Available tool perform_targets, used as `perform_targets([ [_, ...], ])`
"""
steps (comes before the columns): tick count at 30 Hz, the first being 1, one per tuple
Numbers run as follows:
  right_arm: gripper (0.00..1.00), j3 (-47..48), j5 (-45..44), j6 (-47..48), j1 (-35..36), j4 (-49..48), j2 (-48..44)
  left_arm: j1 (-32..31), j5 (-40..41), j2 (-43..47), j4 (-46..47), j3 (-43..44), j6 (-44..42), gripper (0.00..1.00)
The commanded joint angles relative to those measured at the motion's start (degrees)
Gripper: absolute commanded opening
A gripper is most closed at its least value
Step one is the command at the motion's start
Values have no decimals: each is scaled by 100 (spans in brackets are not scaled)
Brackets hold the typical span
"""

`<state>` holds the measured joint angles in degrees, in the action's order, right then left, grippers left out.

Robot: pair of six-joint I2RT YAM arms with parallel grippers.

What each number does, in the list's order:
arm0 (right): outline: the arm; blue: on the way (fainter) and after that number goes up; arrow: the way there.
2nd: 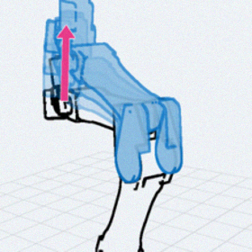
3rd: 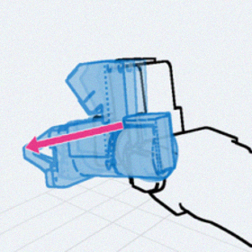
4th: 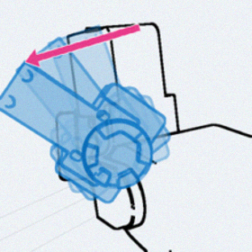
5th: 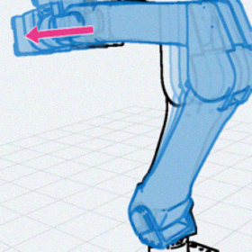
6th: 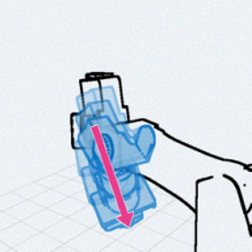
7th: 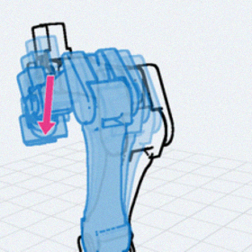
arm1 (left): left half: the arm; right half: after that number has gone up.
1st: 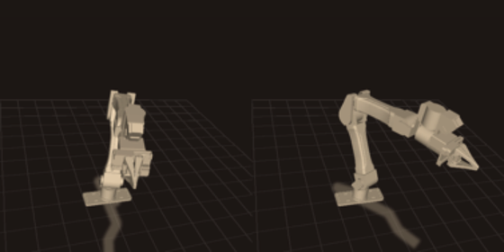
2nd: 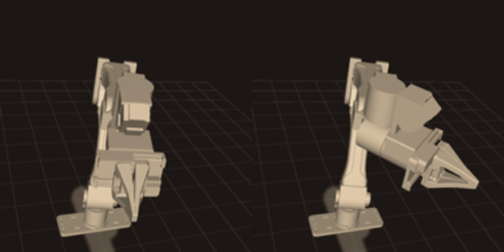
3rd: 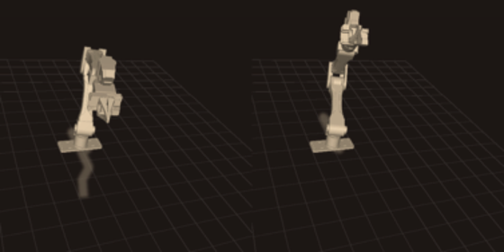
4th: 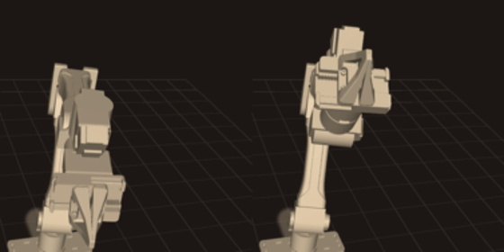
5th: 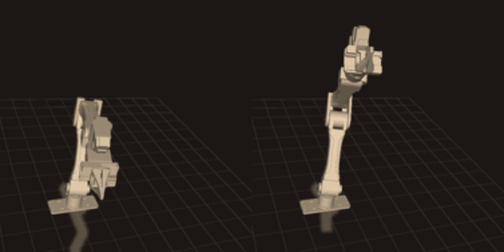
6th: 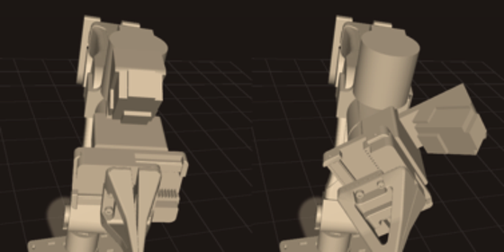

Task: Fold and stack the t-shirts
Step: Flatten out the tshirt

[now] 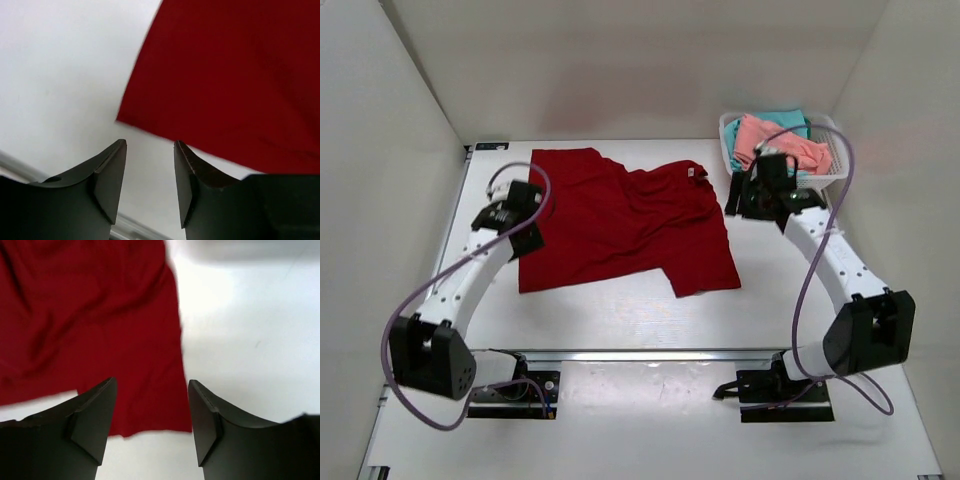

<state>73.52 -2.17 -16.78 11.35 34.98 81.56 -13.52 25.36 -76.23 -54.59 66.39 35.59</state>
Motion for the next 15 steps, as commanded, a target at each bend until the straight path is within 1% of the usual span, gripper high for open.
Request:
perform_targets([
  [1, 58, -1028, -240, -45, 349, 175, -271, 235, -119, 370, -368, -1029, 641, 53],
  [2, 57, -1198, -74, -89, 306, 141, -411, 331, -172, 546, -360, -1371, 720, 56],
  [3, 57, -1539, -46, -150, 271, 97, -569, 419, -198, 634, -238, -1705, 730, 56],
  [4, 57, -1864, 50, -177, 245, 27, -632, 464, -207, 714, -141, -1856, 747, 58],
  [6, 57, -2138, 77, -194, 262, -105, -851, 508, -225, 759, 70, -2190, 774, 60],
  [10, 59, -2359, 68, -150, 288, -228, -834, 394, -251, 461, 501, -2210, 791, 64],
  [15, 65, -2544, 86, -168, 324, -404, -650, 394, -313, -32, 1020, -2209, 888, 65],
])
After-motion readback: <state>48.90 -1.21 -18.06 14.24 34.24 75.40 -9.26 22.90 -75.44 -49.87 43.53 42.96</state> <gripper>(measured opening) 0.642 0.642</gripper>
